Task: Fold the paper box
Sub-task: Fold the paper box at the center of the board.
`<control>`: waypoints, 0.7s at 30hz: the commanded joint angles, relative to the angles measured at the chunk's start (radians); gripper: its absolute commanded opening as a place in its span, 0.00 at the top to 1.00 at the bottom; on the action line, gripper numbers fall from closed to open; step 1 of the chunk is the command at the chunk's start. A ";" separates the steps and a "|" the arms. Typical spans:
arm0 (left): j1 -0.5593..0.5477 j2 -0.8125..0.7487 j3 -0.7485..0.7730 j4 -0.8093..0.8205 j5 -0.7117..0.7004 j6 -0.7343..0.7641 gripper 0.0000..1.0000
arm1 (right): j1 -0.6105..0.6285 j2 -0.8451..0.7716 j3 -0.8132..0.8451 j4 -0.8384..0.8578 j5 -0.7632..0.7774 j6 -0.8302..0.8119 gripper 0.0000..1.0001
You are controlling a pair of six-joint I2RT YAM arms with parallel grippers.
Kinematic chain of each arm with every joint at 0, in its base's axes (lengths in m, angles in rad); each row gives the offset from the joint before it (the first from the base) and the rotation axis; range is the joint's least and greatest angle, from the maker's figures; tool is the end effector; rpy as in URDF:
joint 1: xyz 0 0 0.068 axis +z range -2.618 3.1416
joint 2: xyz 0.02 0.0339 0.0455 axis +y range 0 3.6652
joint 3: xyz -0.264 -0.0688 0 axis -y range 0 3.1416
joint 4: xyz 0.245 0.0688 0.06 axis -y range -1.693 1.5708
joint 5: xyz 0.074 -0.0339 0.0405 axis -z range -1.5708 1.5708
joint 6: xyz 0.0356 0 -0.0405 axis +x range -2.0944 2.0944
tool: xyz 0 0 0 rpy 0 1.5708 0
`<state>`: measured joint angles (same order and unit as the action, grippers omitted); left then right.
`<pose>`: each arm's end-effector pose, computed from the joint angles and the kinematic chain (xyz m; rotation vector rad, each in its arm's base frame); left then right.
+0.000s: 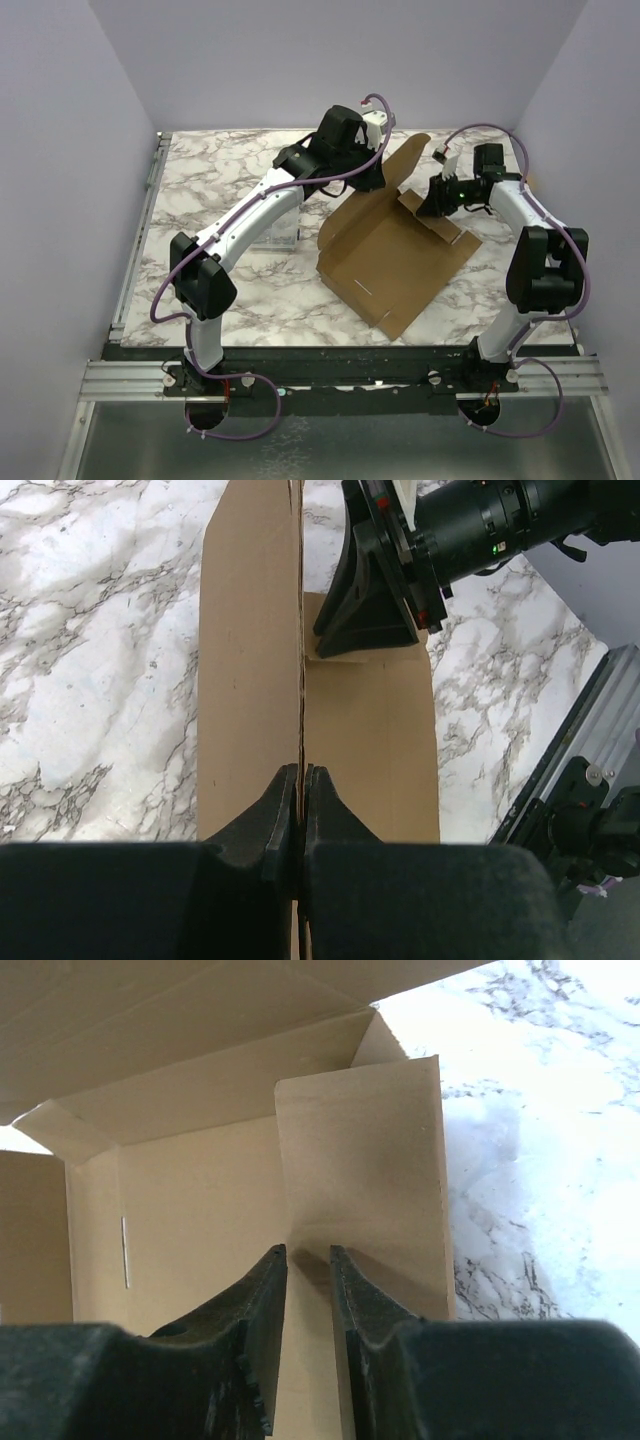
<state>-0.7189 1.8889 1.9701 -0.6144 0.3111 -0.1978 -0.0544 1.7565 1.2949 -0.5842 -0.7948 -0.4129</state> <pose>0.3200 -0.2945 0.3891 0.7540 2.0665 -0.8617 0.3653 0.0056 0.2320 -0.6773 2.2567 0.8104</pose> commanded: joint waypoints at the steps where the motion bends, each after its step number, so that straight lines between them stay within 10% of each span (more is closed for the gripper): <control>1: 0.006 -0.038 -0.006 0.044 0.038 -0.007 1.00 | -0.007 -0.014 0.006 0.075 0.057 0.047 0.72; 21: 0.006 0.002 0.023 0.042 0.067 -0.027 1.00 | -0.015 -0.003 -0.031 0.186 0.220 -0.012 0.66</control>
<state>-0.7136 1.8889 1.9686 -0.6048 0.3485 -0.2100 -0.0563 1.7393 1.2789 -0.4107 -0.5606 -0.4175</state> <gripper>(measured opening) 0.036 0.333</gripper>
